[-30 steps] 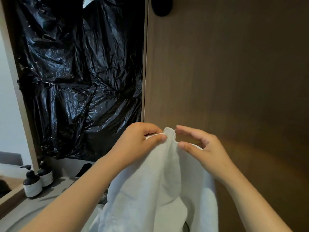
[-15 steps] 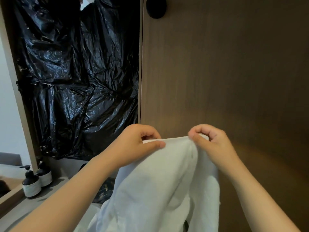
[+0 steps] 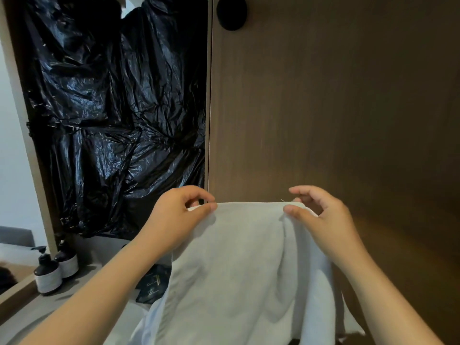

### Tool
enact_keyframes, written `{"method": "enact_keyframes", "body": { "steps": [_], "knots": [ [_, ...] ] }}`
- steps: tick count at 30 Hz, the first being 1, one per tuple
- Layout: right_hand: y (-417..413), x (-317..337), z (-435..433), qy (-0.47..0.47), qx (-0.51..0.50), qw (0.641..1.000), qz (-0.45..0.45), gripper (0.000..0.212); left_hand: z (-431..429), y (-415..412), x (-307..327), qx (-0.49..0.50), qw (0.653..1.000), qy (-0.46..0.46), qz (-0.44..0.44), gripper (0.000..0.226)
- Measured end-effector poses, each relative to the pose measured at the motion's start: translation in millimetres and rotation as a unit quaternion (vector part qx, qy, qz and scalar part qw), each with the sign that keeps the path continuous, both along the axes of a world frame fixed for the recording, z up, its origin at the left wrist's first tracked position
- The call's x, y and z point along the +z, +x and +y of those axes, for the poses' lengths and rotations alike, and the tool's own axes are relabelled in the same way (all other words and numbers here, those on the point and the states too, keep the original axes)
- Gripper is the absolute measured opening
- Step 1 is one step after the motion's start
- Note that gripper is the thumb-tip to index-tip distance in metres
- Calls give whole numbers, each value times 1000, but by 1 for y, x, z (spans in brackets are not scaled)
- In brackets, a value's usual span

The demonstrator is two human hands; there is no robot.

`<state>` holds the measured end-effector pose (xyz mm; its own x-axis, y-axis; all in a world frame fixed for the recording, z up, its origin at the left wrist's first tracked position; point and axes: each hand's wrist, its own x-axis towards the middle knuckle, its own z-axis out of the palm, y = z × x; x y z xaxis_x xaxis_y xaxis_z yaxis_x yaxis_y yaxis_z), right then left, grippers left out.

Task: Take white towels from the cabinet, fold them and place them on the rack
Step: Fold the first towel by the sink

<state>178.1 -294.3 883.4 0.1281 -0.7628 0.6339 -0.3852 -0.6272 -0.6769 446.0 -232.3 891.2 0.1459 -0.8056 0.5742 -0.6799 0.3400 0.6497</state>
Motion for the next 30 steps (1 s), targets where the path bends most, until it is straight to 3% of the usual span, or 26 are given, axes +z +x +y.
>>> {"method": "enact_keyframes", "body": {
  "steps": [3, 11, 18, 25, 30],
  "knots": [
    [4, 5, 3, -4, 27, 999, -25, 27, 1, -4, 1, 8, 1000, -27, -13, 11],
    [10, 10, 7, 3, 74, 995, -63, 9, 7, -16, -7, -26, 999, -37, -26, 10],
    [39, 14, 17, 17, 133, 987, -84, 7, 1, -48, -12, -119, 992, 15, -31, 47],
    [48, 18, 18, -3, 105, 991, -79, 6, -1, -58, -20, -186, 981, 17, 57, 8],
    [44, 13, 15, -5, 88, 992, -89, 8, -4, -52, -21, -183, 977, -2, 110, 20]
  ]
}}
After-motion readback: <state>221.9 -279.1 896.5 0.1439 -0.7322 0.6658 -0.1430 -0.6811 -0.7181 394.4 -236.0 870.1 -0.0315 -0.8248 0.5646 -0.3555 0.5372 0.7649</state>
